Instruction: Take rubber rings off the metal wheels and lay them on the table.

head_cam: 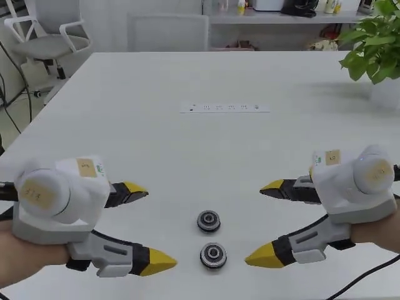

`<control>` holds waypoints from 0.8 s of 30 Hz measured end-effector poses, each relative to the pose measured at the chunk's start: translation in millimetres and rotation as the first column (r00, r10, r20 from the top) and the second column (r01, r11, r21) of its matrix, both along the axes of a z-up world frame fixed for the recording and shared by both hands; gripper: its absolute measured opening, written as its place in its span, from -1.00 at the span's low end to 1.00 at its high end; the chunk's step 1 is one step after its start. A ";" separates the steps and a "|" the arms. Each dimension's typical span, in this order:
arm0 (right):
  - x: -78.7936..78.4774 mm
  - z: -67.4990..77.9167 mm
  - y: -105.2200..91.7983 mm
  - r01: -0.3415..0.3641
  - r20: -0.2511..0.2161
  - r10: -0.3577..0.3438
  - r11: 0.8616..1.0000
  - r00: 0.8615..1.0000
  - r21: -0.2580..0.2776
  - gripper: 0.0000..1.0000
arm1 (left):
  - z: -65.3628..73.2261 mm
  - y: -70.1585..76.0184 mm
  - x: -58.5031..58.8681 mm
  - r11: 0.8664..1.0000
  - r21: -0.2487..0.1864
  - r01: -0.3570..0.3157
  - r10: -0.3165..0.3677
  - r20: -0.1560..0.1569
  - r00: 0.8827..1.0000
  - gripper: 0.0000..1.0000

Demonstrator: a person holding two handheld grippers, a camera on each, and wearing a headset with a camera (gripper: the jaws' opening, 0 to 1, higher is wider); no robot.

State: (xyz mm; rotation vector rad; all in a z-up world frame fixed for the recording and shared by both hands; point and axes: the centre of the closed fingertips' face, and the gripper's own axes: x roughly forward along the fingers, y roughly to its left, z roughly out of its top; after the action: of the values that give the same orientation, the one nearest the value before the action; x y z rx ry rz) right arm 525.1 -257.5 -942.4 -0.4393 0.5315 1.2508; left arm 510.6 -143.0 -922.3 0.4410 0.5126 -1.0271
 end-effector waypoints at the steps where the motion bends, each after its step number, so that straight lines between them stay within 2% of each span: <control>1: 0.2 -0.8 0.8 -0.003 -0.002 0.003 1.000 1.000 0.000 0.57 | -0.4 -0.7 1.1 1.000 0.001 0.003 -0.003 0.001 1.000 0.50; 7: 0.8 -6.8 7.0 -0.029 -0.012 0.029 1.000 1.000 -0.001 0.52 | -6.4 -5.8 6.7 1.000 0.010 0.021 -0.021 -0.010 1.000 0.45; 15: -0.1 -16.4 12.9 -0.064 -0.025 0.064 0.998 0.998 -0.004 0.40 | -17.9 -16.7 7.3 0.998 0.020 0.059 -0.058 -0.031 0.998 0.42; 20: -0.8 -26.2 13.5 -0.086 -0.038 0.085 0.996 0.996 -0.014 0.33 | -28.8 -24.2 5.6 0.993 0.055 0.109 -0.107 -0.050 0.993 0.36; 24: -0.3 -33.0 14.8 -0.089 -0.060 0.088 0.996 0.994 -0.005 0.27 | -32.6 -30.6 5.5 0.991 0.047 0.128 -0.125 -0.063 0.990 0.28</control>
State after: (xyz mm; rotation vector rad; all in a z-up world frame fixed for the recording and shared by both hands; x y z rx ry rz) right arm 524.8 -242.7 -975.4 -0.4365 0.5725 1.3509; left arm 516.1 -173.5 -954.9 0.4940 0.5711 -1.1539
